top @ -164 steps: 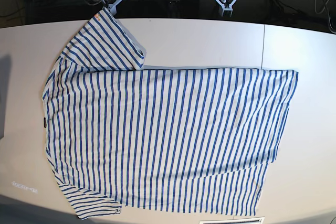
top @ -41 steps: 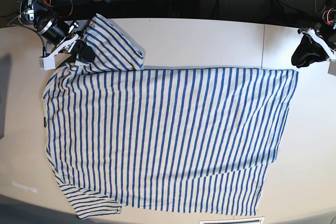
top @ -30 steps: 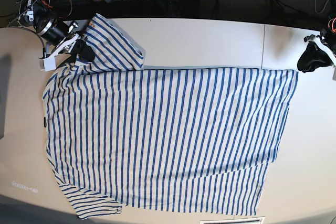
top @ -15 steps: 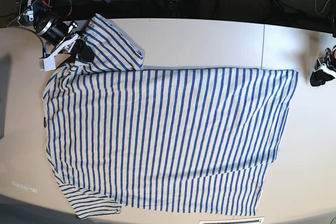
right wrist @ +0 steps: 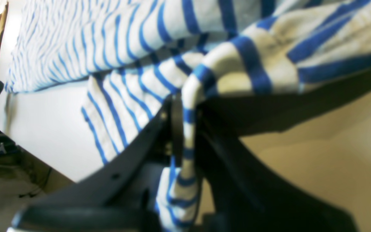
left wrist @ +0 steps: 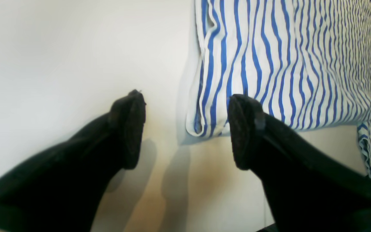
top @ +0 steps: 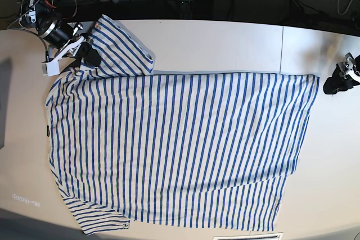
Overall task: Fold the T-shirt properly
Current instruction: 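Reach the left gripper to the shirt's side edge and grasp it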
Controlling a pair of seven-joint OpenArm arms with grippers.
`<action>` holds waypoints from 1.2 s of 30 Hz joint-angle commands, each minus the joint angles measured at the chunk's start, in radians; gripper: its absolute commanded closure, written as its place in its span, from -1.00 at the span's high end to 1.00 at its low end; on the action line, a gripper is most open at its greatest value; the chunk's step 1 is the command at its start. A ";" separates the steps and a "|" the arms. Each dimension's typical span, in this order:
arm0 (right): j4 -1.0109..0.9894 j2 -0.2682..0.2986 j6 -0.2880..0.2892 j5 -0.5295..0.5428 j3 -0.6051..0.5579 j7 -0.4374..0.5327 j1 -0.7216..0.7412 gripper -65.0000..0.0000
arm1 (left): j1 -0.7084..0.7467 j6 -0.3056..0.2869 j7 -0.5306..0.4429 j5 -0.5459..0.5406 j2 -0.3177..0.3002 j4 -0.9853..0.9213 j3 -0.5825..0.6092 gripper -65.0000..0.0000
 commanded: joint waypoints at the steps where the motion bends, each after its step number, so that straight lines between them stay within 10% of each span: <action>1: -0.008 0.014 0.033 -0.103 0.001 -0.063 -0.016 -1.00 | -0.014 -0.031 -0.003 -0.019 -0.025 0.013 0.006 0.32; 36: -0.008 0.014 0.033 -0.095 0.001 -0.060 -0.003 -1.00 | -0.143 -0.031 0.053 0.094 0.036 -0.101 0.342 0.32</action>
